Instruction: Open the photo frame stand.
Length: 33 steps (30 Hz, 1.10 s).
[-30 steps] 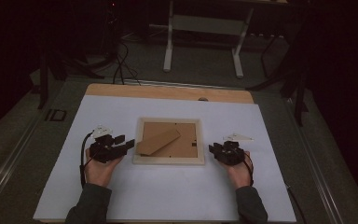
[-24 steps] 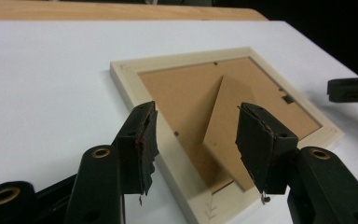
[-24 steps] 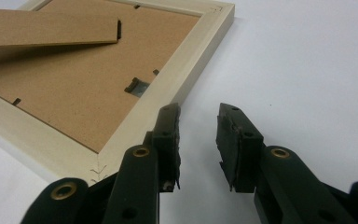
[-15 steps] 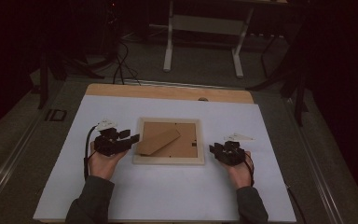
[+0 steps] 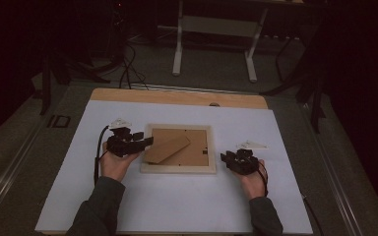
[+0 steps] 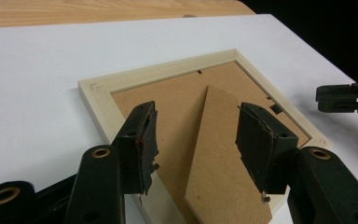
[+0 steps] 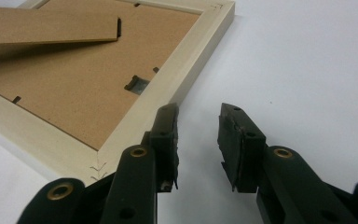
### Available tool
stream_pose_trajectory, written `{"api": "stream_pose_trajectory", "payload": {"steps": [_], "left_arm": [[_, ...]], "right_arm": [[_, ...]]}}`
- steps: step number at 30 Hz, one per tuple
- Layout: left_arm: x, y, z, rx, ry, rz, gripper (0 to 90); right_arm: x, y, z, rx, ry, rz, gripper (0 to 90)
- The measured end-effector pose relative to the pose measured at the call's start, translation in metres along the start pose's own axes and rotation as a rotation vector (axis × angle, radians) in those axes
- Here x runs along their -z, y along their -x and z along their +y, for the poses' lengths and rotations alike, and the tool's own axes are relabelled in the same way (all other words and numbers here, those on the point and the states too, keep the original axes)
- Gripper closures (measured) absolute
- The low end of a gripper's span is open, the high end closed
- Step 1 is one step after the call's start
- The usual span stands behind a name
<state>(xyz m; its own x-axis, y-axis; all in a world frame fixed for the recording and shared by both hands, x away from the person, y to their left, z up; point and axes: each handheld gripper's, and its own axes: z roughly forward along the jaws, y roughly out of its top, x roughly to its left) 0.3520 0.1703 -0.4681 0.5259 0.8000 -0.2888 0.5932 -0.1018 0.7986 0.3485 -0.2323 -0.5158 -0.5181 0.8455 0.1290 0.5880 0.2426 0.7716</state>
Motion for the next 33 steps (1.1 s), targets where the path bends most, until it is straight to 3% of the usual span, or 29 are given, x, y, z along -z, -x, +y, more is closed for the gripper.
{"api": "stream_pose_trajectory", "payload": {"steps": [7,12,18,25,33], "left_arm": [[-0.013,-0.002,0.003,0.033,-0.015,-0.047,47.6],[-0.023,-0.002,0.003,0.018,-0.053,-0.074,46.8],[-0.033,-0.004,0.001,0.029,-0.076,-0.095,46.8],[-0.041,-0.003,0.002,0.005,-0.11,-0.105,45.1],[-0.052,0.001,0.0,-0.027,-0.168,-0.119,36.6]], "right_arm": [[0.0,0.001,-0.001,-0.004,-0.001,-0.001,67.0],[0.0,0.001,-0.001,-0.003,0.002,-0.001,66.9],[0.0,0.0,-0.001,-0.003,-0.002,0.002,66.9],[-0.001,0.0,-0.001,-0.003,-0.004,0.003,66.8],[-0.001,0.0,-0.001,-0.003,-0.003,0.003,66.8]]}}
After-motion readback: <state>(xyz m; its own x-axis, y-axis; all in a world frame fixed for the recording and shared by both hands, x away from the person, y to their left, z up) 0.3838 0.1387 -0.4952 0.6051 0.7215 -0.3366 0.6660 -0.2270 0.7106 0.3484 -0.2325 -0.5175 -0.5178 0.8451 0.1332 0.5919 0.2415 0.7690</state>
